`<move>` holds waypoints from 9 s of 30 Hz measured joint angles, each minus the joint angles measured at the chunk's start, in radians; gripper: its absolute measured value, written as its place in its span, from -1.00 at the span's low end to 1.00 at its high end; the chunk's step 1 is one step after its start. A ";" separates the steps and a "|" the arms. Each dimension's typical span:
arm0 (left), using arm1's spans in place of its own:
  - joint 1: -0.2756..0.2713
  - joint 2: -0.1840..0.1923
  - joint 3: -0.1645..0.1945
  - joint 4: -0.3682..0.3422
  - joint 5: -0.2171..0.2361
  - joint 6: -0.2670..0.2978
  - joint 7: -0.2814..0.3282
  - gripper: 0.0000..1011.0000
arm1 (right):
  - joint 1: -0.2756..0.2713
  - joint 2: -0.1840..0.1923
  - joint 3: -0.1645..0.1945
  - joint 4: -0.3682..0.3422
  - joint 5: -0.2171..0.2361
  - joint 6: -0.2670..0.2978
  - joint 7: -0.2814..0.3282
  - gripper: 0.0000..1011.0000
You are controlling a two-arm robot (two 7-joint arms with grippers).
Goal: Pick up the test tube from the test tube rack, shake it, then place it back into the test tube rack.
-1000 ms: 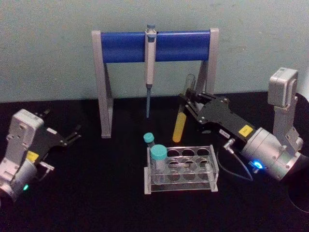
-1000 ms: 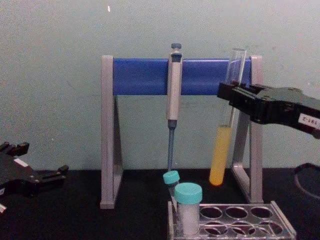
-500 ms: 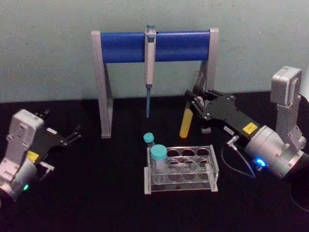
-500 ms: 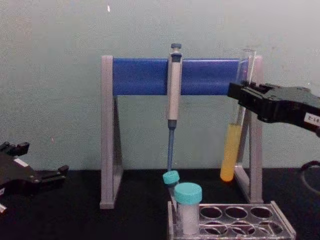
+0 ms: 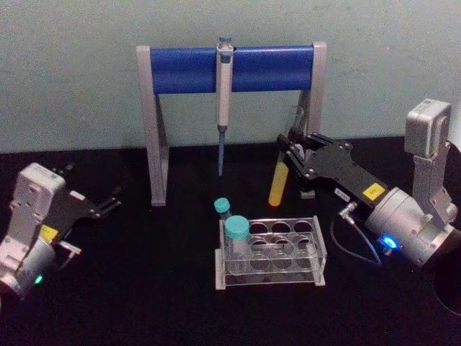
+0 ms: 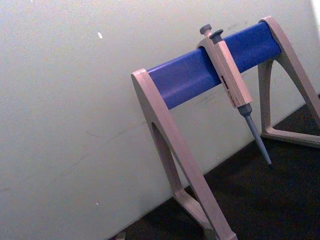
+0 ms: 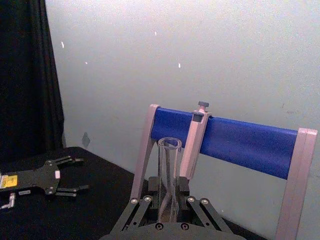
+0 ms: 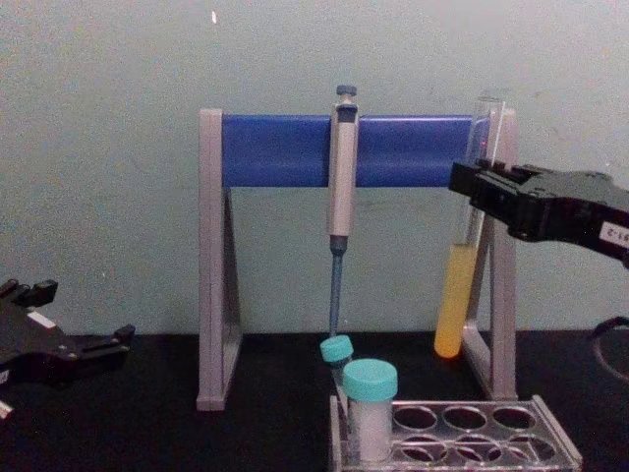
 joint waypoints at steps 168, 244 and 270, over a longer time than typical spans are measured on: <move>0.000 0.000 0.000 0.000 0.000 0.000 0.000 0.98 | 0.013 0.040 -0.129 0.162 0.032 -0.030 0.149 0.00; 0.000 0.000 0.000 0.000 0.000 0.000 0.000 0.98 | -0.164 -0.073 0.102 0.075 -0.274 0.028 -0.351 0.98; 0.000 0.000 0.000 0.000 0.000 0.000 0.000 0.98 | -0.157 -0.121 0.128 0.165 -0.286 0.059 -0.319 0.98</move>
